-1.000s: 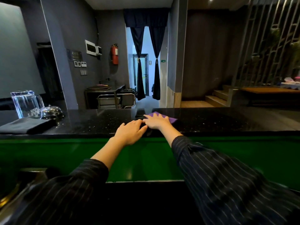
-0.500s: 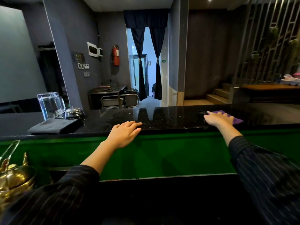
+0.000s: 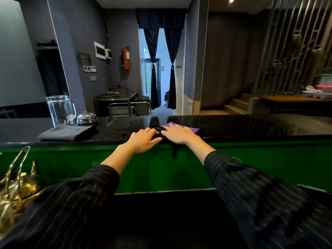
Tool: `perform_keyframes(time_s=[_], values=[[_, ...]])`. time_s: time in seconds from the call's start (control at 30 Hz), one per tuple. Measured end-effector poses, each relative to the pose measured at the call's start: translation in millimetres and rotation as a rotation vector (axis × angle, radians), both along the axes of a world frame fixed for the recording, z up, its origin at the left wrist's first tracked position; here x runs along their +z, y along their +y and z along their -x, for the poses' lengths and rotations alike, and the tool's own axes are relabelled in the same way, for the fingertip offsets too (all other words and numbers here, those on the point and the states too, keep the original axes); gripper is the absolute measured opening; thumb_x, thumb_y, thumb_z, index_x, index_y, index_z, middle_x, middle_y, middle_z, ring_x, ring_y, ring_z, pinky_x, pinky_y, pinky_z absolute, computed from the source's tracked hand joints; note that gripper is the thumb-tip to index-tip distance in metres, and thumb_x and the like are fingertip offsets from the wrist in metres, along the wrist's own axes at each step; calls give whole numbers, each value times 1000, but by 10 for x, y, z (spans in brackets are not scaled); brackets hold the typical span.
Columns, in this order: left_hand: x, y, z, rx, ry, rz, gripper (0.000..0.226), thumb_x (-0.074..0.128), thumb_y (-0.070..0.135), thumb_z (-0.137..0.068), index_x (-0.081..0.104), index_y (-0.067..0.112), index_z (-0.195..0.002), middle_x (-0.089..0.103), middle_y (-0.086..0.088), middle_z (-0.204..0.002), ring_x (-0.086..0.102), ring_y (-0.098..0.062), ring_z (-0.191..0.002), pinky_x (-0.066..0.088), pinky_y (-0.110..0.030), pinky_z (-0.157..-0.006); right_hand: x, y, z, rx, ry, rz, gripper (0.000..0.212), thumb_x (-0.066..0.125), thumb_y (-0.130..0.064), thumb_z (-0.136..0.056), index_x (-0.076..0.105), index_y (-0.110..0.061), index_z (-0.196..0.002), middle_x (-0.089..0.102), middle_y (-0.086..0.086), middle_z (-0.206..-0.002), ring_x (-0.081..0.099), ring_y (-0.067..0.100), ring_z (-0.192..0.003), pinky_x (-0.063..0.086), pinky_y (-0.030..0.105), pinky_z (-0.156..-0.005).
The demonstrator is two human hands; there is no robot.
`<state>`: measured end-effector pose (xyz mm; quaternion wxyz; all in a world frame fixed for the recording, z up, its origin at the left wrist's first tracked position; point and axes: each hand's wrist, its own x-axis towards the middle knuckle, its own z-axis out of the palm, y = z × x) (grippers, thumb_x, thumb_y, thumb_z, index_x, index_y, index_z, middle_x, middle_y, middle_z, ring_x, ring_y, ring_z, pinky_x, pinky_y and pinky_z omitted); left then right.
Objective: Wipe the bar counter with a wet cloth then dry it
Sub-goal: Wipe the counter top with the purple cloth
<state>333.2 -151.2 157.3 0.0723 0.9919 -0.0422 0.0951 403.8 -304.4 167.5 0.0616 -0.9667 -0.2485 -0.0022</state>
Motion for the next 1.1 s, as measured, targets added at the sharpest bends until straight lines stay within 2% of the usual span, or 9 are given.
perform_keyframes(time_s=[0.07,0.13,0.27,0.33,0.43,0.57,0.77,0.93,1.1], values=[[34,115,29,-50,24,8,50,37,51,-95,39,27,-139,45,-5,-139,44,-27,-129,35,-45,-102,41,-210,14,46,23,-16,48,24,-47,-99,37,-32,-142,39,4,-148,37,26,-137,29,50,-108],[51,298,64,-58,58,19,54,37,54,-94,34,31,-143,41,-3,-146,41,-24,-133,33,-46,-108,67,-527,-122,1,60,-51,50,26,-49,-98,34,-34,-145,36,2,-151,36,26,-138,26,50,-112],[21,554,101,-16,125,-76,60,29,60,-93,16,40,-148,14,2,-160,11,-20,-148,8,-57,-117,59,-1032,-502,-267,100,-24,58,24,-56,-98,18,-33,-152,13,2,-162,13,27,-149,8,50,-119],[-8,552,98,-20,89,-98,59,28,59,-94,15,40,-148,14,3,-160,11,-19,-148,10,-56,-117,53,-996,-613,-380,109,-10,59,20,-60,-97,12,-38,-152,4,3,-163,4,29,-150,2,51,-119],[-56,532,90,-8,2,-110,58,29,59,-93,21,38,-147,24,2,-157,23,-20,-145,19,-51,-115,55,-639,-740,-471,115,17,63,17,-64,-95,9,-39,-152,0,11,-163,1,36,-149,1,55,-118],[-80,573,62,9,-44,-117,58,30,62,-91,28,37,-144,36,3,-148,34,-22,-137,26,-47,-111,65,71,-817,-370,90,33,65,18,-65,-94,10,-38,-152,1,16,-162,3,39,-148,2,56,-117],[43,555,70,45,55,-34,57,40,60,-90,32,37,-142,35,1,-147,32,-24,-137,24,-49,-110,53,941,-559,-53,106,21,61,21,-62,-94,12,-42,-151,4,7,-163,3,32,-149,2,57,-117],[152,594,49,71,150,70,55,33,67,-88,35,44,-139,35,1,-149,30,-26,-139,22,-54,-113,83,615,-542,36,125,22,58,24,-57,-97,17,-37,-151,11,0,-163,12,28,-149,8,57,-117],[140,648,6,31,191,-121,59,22,65,-91,17,46,-147,19,5,-158,19,-23,-146,20,-52,-114,69,-236,-1029,-146,123,1,67,23,-63,-93,16,-34,-152,9,0,-163,10,27,-149,8,55,-119]])
